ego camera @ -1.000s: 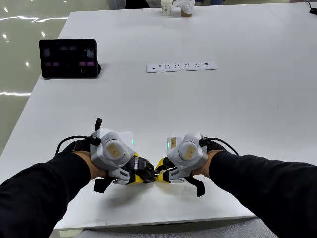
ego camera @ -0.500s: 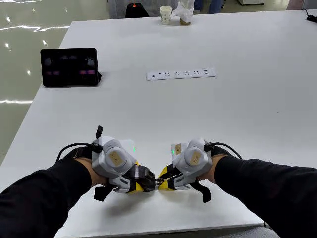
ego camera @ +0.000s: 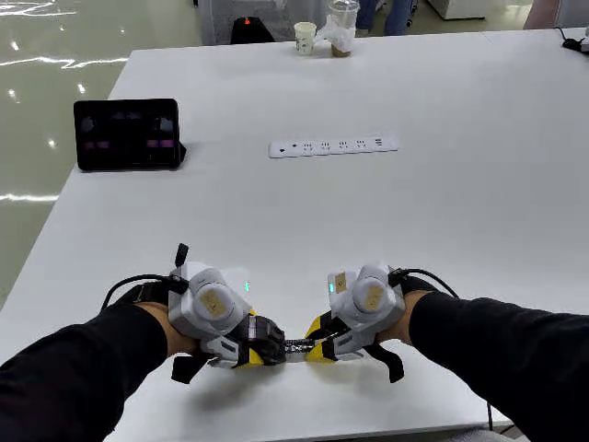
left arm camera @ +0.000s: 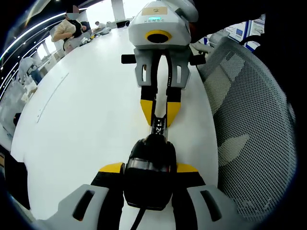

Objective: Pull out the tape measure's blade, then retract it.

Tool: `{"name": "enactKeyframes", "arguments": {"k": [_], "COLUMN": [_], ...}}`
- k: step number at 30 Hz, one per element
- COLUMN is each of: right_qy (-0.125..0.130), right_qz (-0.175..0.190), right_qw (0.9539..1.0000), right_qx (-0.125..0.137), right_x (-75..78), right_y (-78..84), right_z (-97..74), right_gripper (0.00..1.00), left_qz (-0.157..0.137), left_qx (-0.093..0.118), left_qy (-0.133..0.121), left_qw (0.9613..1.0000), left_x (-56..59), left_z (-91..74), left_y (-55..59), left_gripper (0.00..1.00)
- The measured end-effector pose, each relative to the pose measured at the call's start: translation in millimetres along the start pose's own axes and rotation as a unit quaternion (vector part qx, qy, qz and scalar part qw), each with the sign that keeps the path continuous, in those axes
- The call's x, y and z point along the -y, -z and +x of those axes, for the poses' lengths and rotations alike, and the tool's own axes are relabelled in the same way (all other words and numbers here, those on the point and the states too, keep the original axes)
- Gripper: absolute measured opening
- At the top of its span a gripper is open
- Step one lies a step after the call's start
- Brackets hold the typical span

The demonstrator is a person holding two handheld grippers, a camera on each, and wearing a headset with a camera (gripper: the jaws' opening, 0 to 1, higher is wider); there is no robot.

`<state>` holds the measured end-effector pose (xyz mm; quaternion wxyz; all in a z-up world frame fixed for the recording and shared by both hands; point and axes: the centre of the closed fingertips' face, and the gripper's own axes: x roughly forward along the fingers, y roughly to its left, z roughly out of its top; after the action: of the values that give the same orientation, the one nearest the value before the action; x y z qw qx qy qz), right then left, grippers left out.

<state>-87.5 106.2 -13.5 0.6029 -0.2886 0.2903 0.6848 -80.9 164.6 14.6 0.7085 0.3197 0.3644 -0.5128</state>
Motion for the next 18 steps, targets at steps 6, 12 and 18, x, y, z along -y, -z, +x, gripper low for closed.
{"name": "enactKeyframes", "arguments": {"k": [6,12,18], "right_qy": [0.0,0.0,0.002], "right_qz": [0.0,0.003,0.01], "right_qw": [1.0,1.0,0.9999], "right_qx": [-0.002,-0.004,-0.005], "right_x": [-0.7,-0.6,-0.6], "right_y": [6.7,12.6,16.5], "right_z": [-6.0,-10.6,-13.8], "right_gripper": [0.11,0.11,0.11], "left_qz": [-0.001,-0.001,-0.002], "left_qx": [0.0,0.0,0.001], "left_qy": [0.0,0.0,0.0], "left_qw": [1.0,1.0,1.0], "left_x": [0.1,0.4,0.2], "left_z": [-0.1,-0.1,0.6], "left_y": [-0.1,-0.2,0.0], "left_gripper": [0.33,0.33,0.33]}}
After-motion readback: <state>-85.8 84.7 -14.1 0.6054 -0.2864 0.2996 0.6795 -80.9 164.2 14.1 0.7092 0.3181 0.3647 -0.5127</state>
